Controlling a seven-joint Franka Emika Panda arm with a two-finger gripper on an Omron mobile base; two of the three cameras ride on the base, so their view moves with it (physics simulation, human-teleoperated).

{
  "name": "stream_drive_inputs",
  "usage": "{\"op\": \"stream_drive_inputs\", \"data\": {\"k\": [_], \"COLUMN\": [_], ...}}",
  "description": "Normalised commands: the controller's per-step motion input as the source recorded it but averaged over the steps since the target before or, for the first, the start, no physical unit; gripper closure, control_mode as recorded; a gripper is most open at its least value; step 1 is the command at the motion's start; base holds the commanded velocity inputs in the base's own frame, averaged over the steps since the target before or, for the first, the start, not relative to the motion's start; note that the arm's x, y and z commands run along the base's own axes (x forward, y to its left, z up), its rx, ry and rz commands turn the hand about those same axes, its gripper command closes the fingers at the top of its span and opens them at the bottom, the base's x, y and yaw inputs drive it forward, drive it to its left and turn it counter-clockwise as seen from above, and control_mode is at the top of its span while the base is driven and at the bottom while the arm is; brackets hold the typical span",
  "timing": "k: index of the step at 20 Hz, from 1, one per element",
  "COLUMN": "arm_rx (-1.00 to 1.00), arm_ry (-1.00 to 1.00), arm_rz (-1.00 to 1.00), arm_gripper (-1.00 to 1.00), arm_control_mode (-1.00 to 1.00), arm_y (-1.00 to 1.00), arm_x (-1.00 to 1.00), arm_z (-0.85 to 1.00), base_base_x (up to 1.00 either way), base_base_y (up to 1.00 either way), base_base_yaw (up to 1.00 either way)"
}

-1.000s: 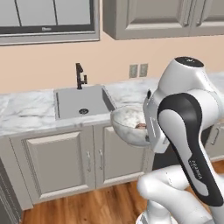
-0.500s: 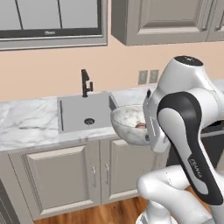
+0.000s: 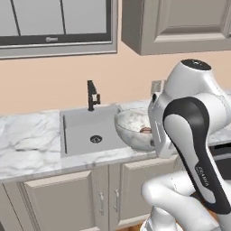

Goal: Pick the tangerine from the cabinet and place it in the bowl. Then pick the bowl and place it in the sink. Then turn on the sink facuet.

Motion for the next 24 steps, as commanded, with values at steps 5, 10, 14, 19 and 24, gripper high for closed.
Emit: {"op": "stream_drive_inputs", "data": {"k": [5, 10, 14, 19, 24], "arm_rx": [0.0, 0.0, 0.0, 0.0, 0.0], "arm_ry": [0.0, 0.0, 0.0, 0.0, 0.0], "arm_rz": [0.0, 0.0, 0.0, 0.0, 0.0], "arm_gripper": [1.0, 1.0, 1.0, 1.0, 1.0], "arm_control_mode": [1.0, 1.0, 1.0, 1.0, 1.0], "arm_y": [0.0, 0.0, 0.0, 0.0, 0.0], "arm_x": [0.0, 0.0, 0.0, 0.0, 0.0], "arm_z": [0.0, 0.0, 0.0, 0.0, 0.0], "base_base_x": [0.5, 0.27, 0.32, 0.65, 0.58], "base_base_y": [-0.14, -0.18, -0.12, -0.06, -0.03], "base_base_yaw": [0.0, 0.0, 0.0, 0.0, 0.0]}}
